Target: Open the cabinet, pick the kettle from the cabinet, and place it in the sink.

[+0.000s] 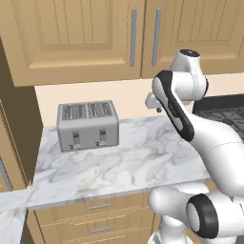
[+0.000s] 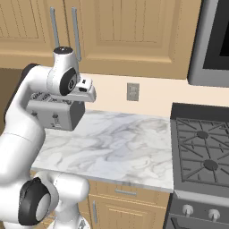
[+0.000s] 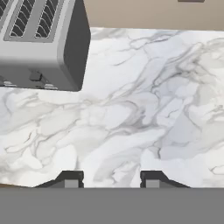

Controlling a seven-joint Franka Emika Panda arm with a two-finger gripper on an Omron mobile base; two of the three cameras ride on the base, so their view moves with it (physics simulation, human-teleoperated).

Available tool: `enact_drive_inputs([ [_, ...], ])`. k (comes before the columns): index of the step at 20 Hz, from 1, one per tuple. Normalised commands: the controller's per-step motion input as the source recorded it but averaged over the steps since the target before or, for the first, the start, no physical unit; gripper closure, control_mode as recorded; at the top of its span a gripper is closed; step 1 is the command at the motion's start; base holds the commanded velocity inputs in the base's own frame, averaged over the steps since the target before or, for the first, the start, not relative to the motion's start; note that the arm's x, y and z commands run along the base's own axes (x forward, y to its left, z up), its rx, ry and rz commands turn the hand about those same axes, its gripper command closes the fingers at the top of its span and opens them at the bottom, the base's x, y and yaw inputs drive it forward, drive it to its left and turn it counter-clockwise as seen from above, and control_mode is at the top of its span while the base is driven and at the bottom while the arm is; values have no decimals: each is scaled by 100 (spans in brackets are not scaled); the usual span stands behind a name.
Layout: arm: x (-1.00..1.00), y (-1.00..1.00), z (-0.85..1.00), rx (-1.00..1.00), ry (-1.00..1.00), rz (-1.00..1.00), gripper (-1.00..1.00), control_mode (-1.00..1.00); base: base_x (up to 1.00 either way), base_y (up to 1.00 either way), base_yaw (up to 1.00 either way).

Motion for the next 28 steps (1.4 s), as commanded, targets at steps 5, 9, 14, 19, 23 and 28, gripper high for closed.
enact_drive_inputs([
  [5, -7, 0, 0, 1, -2, 0, -100, -100, 0, 0, 0],
  [9, -16, 0, 0, 6, -12, 0, -100, -100, 0, 0, 0],
  [14, -18, 8, 9, 1, -38, 0, -100, -100, 0, 0, 0],
  [19, -15, 6, 21, 1, -27, 0, -100, -100, 0, 0, 0],
  [23, -15, 1, 31, 1, -8, 0, -100, -100, 0, 0, 0],
  [28, -5, 1, 40, 2, -1, 0, -100, -100, 0, 0, 0],
])
